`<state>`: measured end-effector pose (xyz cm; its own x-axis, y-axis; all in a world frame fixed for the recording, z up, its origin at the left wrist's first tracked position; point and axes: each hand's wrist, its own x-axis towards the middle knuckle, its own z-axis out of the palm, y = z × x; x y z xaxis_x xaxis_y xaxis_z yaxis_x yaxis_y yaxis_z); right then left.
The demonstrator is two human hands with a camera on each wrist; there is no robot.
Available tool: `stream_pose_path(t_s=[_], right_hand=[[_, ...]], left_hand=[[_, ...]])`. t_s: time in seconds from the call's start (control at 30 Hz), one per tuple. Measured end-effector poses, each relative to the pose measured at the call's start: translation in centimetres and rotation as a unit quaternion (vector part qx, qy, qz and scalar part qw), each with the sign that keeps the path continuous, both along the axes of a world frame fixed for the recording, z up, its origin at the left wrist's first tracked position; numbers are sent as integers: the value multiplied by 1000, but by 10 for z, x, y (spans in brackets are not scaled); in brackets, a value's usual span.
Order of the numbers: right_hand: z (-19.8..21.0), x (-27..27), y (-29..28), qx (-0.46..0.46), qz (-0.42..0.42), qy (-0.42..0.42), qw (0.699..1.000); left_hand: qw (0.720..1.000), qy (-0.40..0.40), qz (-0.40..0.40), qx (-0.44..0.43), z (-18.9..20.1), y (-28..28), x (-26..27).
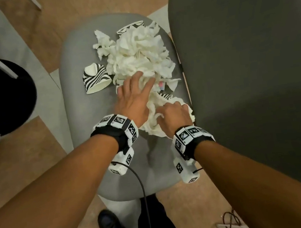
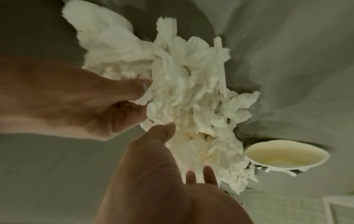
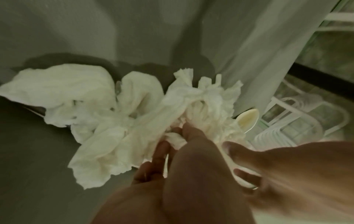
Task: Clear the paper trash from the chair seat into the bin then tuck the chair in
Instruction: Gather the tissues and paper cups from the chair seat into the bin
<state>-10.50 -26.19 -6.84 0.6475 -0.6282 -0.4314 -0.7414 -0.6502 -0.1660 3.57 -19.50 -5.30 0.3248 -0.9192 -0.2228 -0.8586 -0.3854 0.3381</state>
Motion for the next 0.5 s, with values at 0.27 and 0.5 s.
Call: stream_pose_path(t_s=[0.27, 0.5], right_hand=[[-5, -3, 35, 181, 114, -164, 963], [6, 20, 49, 186, 104, -191, 958]], left_hand=[[997, -47, 49, 30, -12, 11, 29], [977, 106, 178, -52, -12, 70, 31]])
